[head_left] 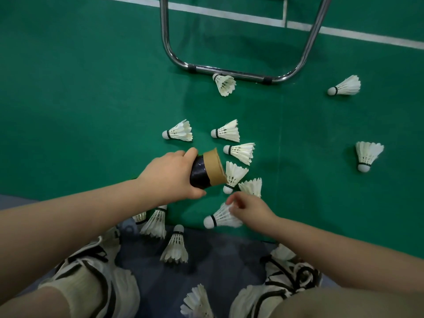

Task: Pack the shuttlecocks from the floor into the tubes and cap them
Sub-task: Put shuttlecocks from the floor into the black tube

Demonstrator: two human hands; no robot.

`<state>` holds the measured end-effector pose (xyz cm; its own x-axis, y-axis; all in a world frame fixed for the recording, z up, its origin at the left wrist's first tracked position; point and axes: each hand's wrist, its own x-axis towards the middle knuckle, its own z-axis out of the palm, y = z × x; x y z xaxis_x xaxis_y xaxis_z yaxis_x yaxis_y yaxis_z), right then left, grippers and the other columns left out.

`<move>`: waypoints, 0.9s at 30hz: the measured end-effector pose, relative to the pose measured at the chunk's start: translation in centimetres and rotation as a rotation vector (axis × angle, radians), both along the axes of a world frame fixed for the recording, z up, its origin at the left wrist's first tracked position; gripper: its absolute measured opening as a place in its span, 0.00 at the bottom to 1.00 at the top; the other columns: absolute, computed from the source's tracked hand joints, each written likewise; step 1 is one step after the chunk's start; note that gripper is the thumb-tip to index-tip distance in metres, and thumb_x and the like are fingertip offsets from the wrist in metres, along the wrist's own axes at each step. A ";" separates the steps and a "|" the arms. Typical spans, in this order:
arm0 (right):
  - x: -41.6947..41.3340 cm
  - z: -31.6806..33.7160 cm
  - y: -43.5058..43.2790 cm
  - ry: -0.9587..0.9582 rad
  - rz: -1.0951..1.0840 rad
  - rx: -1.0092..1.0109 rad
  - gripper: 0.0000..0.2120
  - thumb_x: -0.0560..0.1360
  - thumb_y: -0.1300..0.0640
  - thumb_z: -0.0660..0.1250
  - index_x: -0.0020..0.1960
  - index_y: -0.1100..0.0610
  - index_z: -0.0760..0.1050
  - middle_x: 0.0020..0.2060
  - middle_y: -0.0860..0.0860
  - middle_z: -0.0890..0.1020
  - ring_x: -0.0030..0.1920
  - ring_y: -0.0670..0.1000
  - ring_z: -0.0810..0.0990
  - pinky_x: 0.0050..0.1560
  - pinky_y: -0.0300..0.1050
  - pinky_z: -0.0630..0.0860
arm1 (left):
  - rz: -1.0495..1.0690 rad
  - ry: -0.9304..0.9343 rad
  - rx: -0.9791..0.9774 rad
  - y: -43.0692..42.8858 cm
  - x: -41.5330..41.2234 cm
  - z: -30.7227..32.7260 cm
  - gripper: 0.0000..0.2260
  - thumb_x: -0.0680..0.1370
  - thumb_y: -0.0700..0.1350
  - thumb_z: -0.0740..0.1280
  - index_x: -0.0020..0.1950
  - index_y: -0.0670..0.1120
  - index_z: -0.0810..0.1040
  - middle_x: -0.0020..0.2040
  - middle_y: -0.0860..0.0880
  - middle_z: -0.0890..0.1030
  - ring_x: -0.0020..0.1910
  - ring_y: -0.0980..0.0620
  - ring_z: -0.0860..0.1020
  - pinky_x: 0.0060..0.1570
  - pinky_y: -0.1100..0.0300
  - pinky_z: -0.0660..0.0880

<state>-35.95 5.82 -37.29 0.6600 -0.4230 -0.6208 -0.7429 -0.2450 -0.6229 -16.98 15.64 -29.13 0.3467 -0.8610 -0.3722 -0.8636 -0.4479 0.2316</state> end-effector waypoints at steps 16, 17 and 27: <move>3.1 6.3 -2.8 -0.536 -0.574 -0.139 0.14 0.71 0.67 0.59 0.41 0.47 0.69 0.28 0.45 0.69 0.28 0.42 0.65 0.30 0.39 0.63 | -0.001 -0.027 0.024 -0.3 -0.1 -0.4 0.26 0.64 0.63 0.70 0.51 0.50 0.64 0.45 0.51 0.73 0.43 0.48 0.73 0.43 0.53 0.74; 3.0 6.1 -2.7 -0.528 -0.568 -0.145 0.14 0.71 0.67 0.59 0.41 0.47 0.69 0.28 0.45 0.69 0.26 0.41 0.64 0.29 0.37 0.62 | -0.001 -0.027 0.025 -0.3 -0.1 -0.4 0.26 0.64 0.63 0.70 0.51 0.50 0.64 0.45 0.51 0.73 0.42 0.49 0.73 0.43 0.54 0.74; 2.6 5.2 -1.5 -0.531 -0.398 -0.036 0.12 0.69 0.64 0.61 0.42 0.46 0.71 0.32 0.53 0.74 0.32 0.48 0.68 0.34 0.42 0.67 | -0.029 -0.036 0.070 0.0 -0.9 -0.7 0.26 0.65 0.62 0.70 0.53 0.50 0.65 0.45 0.51 0.73 0.43 0.49 0.72 0.42 0.55 0.72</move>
